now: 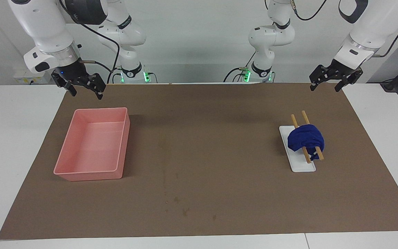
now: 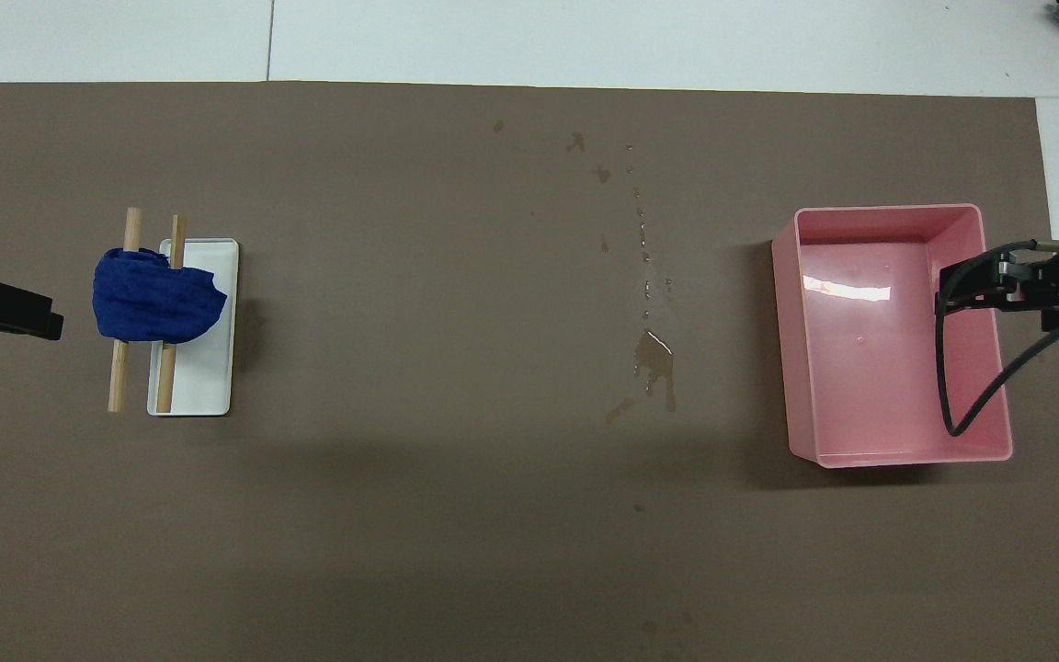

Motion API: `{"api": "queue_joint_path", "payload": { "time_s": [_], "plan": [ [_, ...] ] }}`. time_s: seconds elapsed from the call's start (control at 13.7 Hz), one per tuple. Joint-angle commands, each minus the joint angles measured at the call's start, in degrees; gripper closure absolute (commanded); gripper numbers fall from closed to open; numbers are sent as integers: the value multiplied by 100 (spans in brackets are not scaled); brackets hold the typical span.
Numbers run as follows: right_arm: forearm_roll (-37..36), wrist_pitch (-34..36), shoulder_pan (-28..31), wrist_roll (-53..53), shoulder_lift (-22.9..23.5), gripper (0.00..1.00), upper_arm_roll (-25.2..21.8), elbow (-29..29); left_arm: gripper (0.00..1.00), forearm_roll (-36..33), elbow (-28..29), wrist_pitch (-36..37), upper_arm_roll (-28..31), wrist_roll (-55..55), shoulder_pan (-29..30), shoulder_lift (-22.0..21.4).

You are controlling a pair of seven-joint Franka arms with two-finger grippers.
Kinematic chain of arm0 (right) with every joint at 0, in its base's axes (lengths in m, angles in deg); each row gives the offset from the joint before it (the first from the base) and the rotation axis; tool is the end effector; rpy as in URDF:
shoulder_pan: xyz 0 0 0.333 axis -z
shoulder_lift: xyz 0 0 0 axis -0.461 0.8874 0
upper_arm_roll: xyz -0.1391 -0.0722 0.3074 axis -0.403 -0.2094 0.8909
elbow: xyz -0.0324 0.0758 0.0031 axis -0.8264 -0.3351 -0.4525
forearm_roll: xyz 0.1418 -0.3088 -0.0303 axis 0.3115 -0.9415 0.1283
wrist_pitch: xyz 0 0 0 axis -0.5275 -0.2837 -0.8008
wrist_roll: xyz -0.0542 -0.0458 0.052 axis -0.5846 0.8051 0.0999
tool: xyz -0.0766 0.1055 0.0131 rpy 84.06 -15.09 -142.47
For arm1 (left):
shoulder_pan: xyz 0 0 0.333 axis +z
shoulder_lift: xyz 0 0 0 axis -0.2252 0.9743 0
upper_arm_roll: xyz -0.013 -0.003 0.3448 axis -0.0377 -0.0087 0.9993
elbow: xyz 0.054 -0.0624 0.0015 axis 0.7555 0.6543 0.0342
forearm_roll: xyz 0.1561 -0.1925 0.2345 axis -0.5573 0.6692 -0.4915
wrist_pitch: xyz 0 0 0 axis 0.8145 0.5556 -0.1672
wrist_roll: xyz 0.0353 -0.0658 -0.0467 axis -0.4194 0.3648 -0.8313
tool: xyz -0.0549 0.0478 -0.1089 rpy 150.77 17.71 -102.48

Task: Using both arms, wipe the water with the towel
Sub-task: 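Move the left gripper to the blue cloth on the white tray, then close the left gripper on the blue cloth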

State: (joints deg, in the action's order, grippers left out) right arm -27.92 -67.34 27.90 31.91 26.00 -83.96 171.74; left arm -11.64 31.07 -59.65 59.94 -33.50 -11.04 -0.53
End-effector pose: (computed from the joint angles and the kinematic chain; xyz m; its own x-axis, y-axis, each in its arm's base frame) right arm 0.4924 0.0041 0.6193 0.9846 -0.1717 -0.0327 -0.1708 -0.9849 0.0281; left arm 0.4787 -0.0063 0.6297 0.9934 -0.1063 -0.0437 -0.1050 -0.9940 0.0320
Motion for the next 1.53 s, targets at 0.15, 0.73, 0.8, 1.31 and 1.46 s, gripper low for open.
{"api": "queue_joint_path", "payload": {
  "time_s": [0.15, 0.73, 0.8, 1.31, 1.46],
  "plan": [
    [130, 72, 35, -153, -128, 0, -28, 133, 0, -27, 104, -127, 27, 34, -39, -50],
    [-204, -131, -53, -144, -49, 0, 33, -192, 0, -280, 1273, -2850, 53, -440, 119, 18],
    [-204, -43, -53, -144, 12, 0, 33, -279, 0, -316, 1291, -3026, 53, -458, 128, 150],
    [-107, 19, -36, -135, 75, 0, 42, -324, 0, -317, 2653, -4424, 35, -695, 146, 283],
    [-116, 37, -36, -135, 75, 0, 42, -316, 0, -317, 2810, -4661, 35, -695, 128, 345]
  ]
}}
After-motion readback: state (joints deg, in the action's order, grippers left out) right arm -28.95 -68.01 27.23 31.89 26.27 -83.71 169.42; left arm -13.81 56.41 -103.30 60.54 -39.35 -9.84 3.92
